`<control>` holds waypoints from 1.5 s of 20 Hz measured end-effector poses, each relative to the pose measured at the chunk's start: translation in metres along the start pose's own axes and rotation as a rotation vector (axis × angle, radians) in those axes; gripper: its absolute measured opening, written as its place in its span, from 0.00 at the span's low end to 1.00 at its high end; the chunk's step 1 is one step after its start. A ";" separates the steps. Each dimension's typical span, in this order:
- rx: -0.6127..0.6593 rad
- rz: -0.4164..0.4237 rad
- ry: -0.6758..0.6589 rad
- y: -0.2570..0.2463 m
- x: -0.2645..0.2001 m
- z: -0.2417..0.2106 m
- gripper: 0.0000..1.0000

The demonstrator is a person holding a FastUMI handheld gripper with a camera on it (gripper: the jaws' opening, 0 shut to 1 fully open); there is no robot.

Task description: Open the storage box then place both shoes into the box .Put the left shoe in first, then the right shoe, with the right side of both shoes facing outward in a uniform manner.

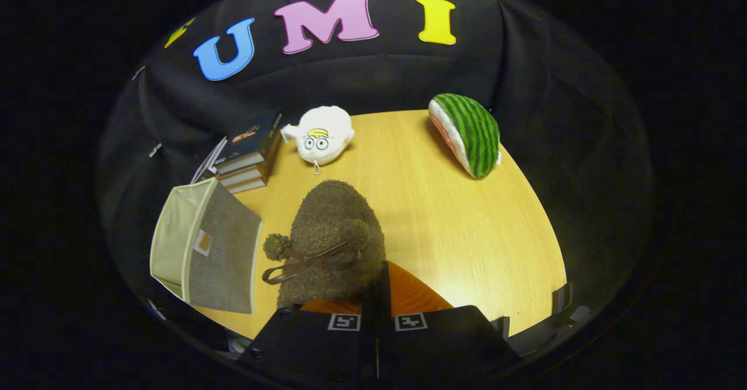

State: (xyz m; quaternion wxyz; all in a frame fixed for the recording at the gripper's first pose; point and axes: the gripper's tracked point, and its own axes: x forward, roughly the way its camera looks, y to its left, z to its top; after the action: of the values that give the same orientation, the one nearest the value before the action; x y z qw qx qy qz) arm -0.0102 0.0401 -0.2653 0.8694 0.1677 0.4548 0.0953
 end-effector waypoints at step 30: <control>-0.099 0.116 0.230 0.302 0.063 -0.047 0.55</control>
State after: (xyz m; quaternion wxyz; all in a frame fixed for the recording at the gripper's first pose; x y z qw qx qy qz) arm -0.0176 0.3488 -0.2241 0.8119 0.1384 0.5357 0.1865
